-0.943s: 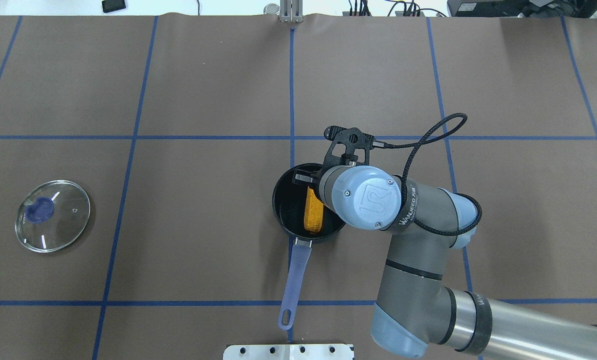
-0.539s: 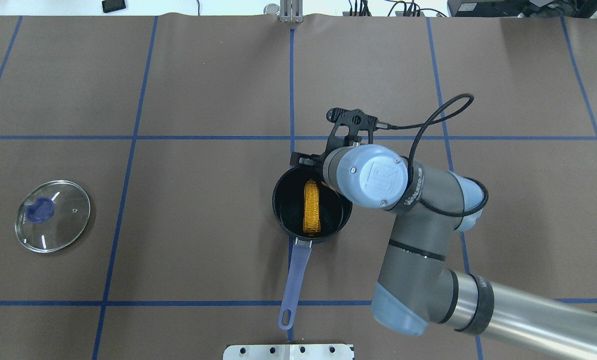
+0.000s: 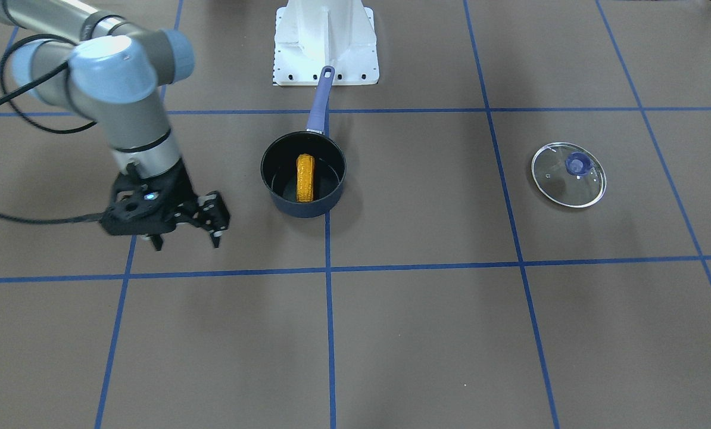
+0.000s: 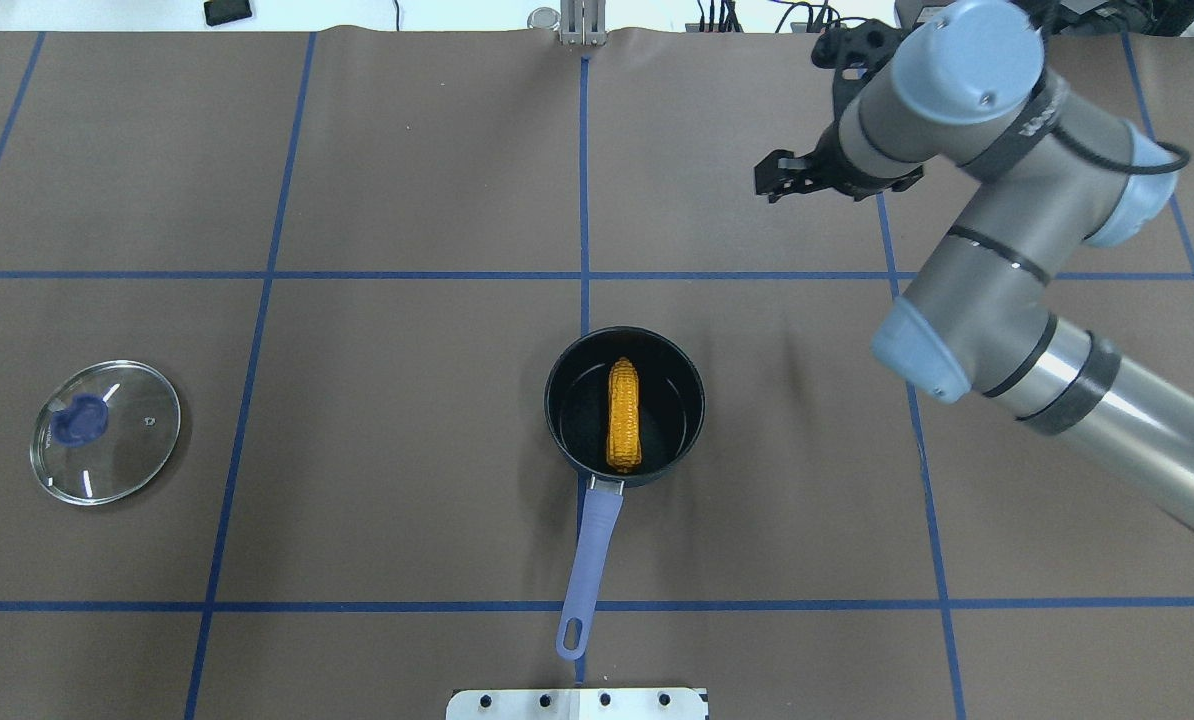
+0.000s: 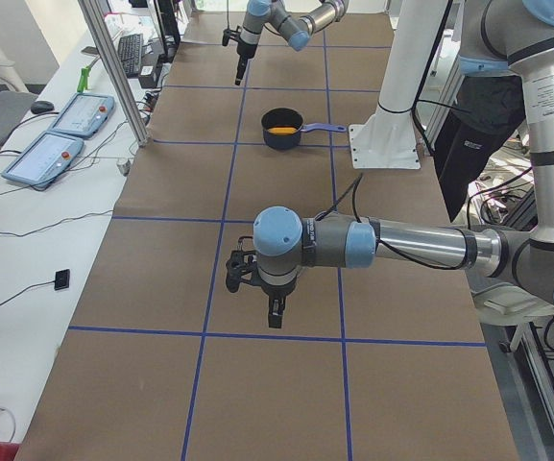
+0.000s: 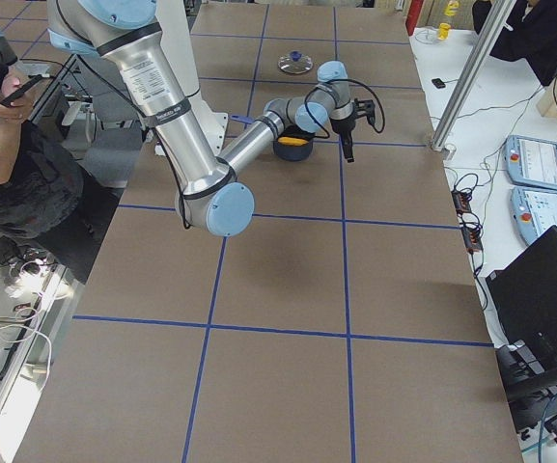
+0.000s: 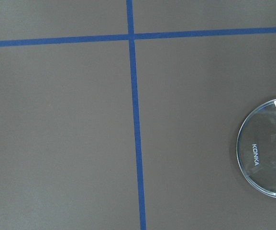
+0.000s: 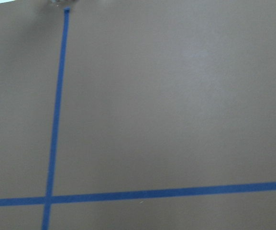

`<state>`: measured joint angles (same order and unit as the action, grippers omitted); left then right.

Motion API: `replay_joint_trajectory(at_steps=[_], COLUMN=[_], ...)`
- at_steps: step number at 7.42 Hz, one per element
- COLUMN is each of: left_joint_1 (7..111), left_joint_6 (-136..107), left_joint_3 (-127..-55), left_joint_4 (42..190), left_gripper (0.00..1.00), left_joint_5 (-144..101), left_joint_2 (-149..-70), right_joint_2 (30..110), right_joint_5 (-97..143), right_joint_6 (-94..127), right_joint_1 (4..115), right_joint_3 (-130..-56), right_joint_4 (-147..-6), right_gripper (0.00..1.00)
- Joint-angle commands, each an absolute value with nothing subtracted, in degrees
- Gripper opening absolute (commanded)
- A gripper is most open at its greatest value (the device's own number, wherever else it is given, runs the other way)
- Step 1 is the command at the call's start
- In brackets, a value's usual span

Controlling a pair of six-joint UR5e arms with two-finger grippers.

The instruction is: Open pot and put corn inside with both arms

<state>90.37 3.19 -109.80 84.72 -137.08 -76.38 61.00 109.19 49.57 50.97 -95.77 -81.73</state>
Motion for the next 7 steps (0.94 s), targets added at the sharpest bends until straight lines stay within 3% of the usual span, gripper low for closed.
replay_joint_trajectory(at_steps=[1,4,7], left_joint_1=[90.35,90.44,90.35], left_joint_6=[2.81,2.90,3.08], left_joint_3=[-109.95,-109.86,-109.78], left_joint_4=[84.81,84.81,84.81], left_gripper=[0.98,0.98,0.98], left_joint_5=[-136.93,-136.93,-136.93], left_joint_2=[-76.55,-76.03,-76.03], right_joint_2=[71.67,87.84,95.52], right_joint_5=[118.70,131.46,131.48], right_joint_6=[25.14,11.54,1.59], right_joint_1=[63.84,78.53,85.32], right_joint_3=[-93.60,-96.75,-97.56], right_joint_4=[-81.39,-81.21,-81.56], right_gripper=[1.00,1.00,1.00])
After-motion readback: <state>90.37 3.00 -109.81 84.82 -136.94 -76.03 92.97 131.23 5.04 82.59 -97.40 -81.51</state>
